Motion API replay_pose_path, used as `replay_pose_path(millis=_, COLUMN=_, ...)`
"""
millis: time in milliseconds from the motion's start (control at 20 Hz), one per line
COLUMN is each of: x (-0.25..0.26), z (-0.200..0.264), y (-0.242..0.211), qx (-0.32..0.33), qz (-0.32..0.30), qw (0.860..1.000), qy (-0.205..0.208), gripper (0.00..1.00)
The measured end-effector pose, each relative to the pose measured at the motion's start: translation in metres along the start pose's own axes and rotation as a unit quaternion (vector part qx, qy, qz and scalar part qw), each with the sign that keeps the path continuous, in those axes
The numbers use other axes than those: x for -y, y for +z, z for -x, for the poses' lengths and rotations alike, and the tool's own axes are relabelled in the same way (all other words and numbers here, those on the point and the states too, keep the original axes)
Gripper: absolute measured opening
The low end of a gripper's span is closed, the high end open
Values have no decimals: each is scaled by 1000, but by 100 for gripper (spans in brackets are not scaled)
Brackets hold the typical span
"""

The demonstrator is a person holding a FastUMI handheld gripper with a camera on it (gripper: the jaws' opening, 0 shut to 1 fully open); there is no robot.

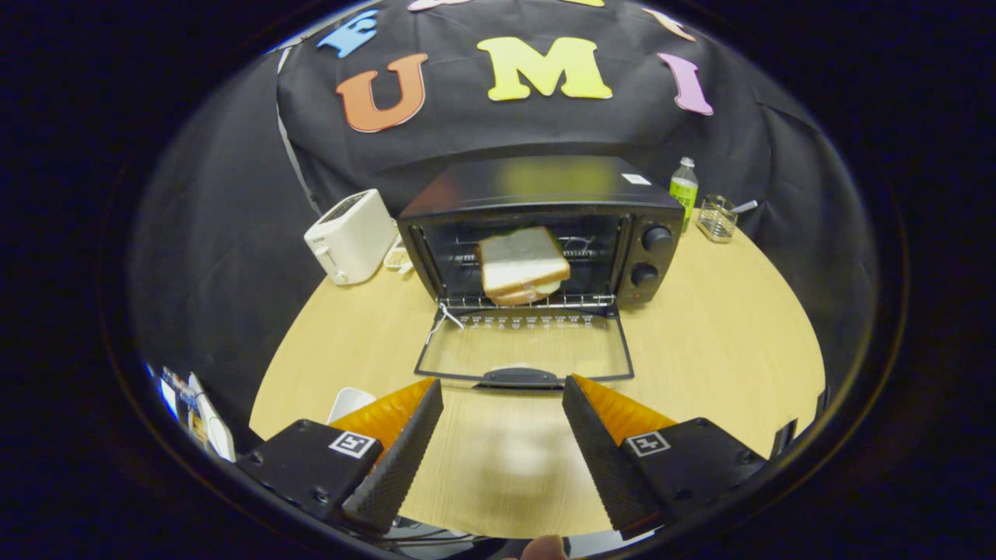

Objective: Open the toaster oven, put the food inside, and close the toaster oven door.

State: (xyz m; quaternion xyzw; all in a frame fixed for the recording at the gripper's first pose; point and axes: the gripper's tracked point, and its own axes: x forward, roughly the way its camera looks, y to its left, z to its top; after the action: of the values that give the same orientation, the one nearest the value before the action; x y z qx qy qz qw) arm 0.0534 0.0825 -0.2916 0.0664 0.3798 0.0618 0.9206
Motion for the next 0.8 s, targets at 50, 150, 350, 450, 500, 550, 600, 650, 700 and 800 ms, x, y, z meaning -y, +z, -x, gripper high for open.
replay_pose_path(millis=50, x=2, z=-4, y=-7, qx=-5, qz=2, qw=1000, qy=-2, gripper=100)
replay_pose_path(millis=150, x=8, z=-16, y=-19, qx=-17, qz=12, qw=1000, qy=-12, gripper=100)
replay_pose_path(millis=350, x=12, z=-43, y=-34, qx=-31, qz=32, qw=999, qy=-20, gripper=100)
replay_pose_path(millis=450, x=15, z=-62, y=-42, qx=-42, qz=27, qw=998, qy=-25, gripper=100)
replay_pose_path(millis=500, x=17, z=-70, y=-46, qx=-50, qz=21, qw=998, qy=-28, gripper=100)
replay_pose_path(millis=550, x=17, z=-79, y=-50, qx=-57, qz=16, qw=998, qy=-28, gripper=100)
replay_pose_path(millis=600, x=18, z=-85, y=-53, qx=-62, qz=13, qw=997, qy=-32, gripper=100)
replay_pose_path(millis=650, x=19, z=-91, y=-53, qx=-63, qz=12, qw=997, qy=-35, gripper=100)
replay_pose_path(millis=700, x=21, z=-96, y=-52, qx=-59, qz=13, qw=997, qy=-40, gripper=100)
replay_pose_path(millis=800, x=27, z=-103, y=-50, qx=-52, qz=15, qw=997, qy=-52, gripper=100)
